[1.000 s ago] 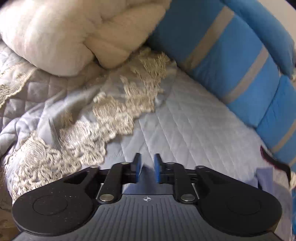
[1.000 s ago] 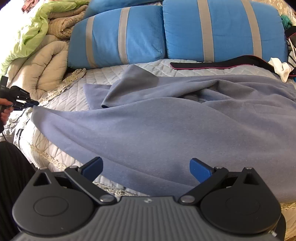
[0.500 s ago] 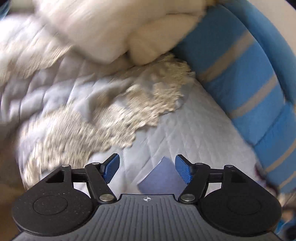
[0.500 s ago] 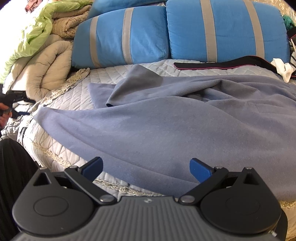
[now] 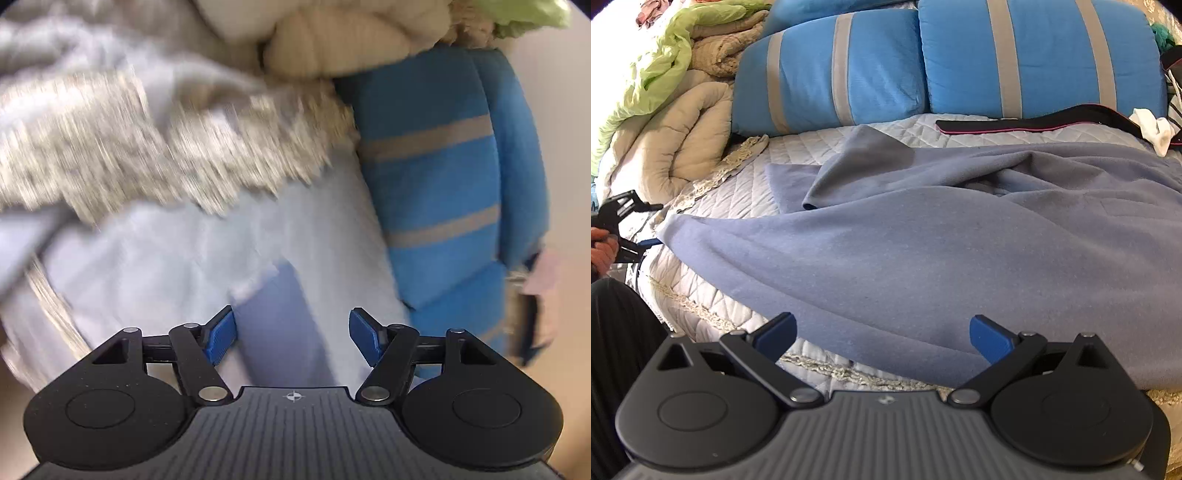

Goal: Fold clothes

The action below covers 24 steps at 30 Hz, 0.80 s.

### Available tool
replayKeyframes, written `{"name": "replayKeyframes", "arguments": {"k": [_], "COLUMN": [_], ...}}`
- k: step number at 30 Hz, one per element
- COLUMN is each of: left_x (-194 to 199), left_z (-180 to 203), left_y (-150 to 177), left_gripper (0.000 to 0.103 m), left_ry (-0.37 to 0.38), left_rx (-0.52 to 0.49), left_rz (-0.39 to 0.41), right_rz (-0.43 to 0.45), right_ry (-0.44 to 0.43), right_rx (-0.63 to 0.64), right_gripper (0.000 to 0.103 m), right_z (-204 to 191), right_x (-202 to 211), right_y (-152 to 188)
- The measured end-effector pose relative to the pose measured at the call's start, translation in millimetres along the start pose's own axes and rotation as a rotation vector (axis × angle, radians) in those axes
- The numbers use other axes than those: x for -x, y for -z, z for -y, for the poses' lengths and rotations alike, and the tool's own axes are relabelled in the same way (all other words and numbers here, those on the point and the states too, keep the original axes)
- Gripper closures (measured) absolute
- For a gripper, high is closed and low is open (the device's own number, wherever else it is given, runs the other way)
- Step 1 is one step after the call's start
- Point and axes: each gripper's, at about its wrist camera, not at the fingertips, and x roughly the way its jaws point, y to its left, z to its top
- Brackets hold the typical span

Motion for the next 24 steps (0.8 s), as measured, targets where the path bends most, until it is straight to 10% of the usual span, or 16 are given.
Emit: {"name": "replayKeyframes", "arguments": {"k": [13, 17, 21, 24], "left_x": [9, 9, 11, 14], "left_z": [37, 32, 29, 29], "left_y": [9, 8, 7, 5], "left_gripper": [0.039, 0.043, 0.058, 0.084], "left_ry": [-0.032, -0.034, -0.045, -0.070], "left_rx": [-0.115, -0.110, -0.098, -0.106], "left_rz": [-0.012, -0.006, -0.006, -0.007], "right_rz": [0.008, 0.008, -0.013, -0.023], "right_ry": [-0.056, 0.024, 0.116, 0.068], "right_rx": [0.232, 0.505, 0.729, 0.690], "right_gripper": [0.003, 0.031, 0.102, 0.103], "right_z": [-33, -66, -84, -79], "right_x": [-2, -13, -30, -24], "right_y": [11, 24, 35, 21]}}
